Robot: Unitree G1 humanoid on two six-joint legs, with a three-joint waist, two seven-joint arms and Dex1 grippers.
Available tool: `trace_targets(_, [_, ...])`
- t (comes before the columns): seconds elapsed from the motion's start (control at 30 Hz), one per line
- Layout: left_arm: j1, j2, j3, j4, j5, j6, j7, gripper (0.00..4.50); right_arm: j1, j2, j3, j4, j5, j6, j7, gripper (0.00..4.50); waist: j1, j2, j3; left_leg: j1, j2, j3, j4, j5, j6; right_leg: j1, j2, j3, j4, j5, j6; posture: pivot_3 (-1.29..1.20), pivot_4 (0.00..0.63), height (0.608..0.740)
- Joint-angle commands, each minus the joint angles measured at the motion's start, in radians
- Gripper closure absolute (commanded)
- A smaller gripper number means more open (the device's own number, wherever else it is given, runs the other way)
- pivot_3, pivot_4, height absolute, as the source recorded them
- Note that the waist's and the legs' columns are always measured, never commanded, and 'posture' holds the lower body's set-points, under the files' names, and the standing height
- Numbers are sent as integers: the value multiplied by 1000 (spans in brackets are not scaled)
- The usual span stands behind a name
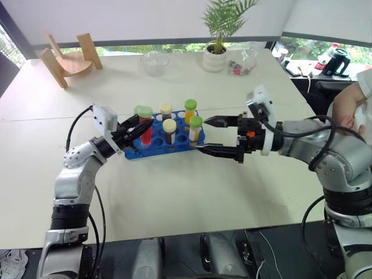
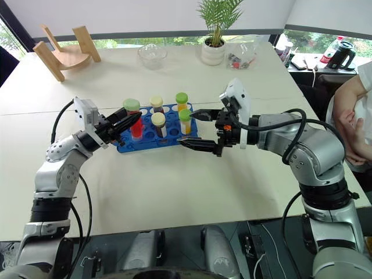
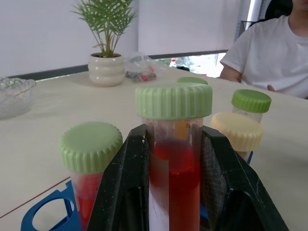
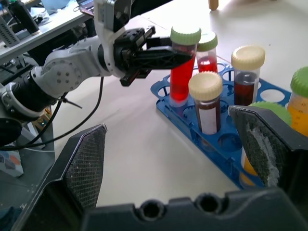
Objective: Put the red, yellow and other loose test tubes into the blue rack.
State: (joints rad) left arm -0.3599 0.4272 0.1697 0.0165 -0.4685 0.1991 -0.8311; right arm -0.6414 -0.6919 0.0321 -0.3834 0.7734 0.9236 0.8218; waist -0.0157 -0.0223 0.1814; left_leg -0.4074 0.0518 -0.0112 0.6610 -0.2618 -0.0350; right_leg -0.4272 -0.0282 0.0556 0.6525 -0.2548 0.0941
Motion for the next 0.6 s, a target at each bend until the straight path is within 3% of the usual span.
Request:
trace_targets(0.03, [32, 3, 15, -40, -7, -13, 15, 3651, -29, 10, -13, 6, -6, -23, 8, 0, 0, 0, 0, 0, 0, 0, 0, 0, 0, 0, 0, 0, 0, 0, 0, 0, 150, 740])
trace_targets(0.33, [83, 5, 25, -70, -13, -34, 43, 3651, -40, 24, -7, 26, -26, -32, 18, 0, -2, 0, 0, 0, 0, 0, -1, 0, 0, 0, 0, 0, 0, 0, 0, 0, 150, 740])
trace_targets(0.57, [61, 72, 44, -95, -50, 41, 31, 336, -34, 15, -4, 27, -36, -32, 38, 0, 2, 0, 0, 0, 0, 0, -1, 0, 0, 0, 0, 0, -1, 0, 0, 0, 150, 740])
trace_targets(0.6, [59, 89, 50, -103, -62, 67, 29, 336, -32, 13, -5, 25, -36, -31, 41, 0, 2, 0, 0, 0, 0, 0, -1, 0, 0, 0, 0, 0, -1, 0, 0, 0, 150, 740])
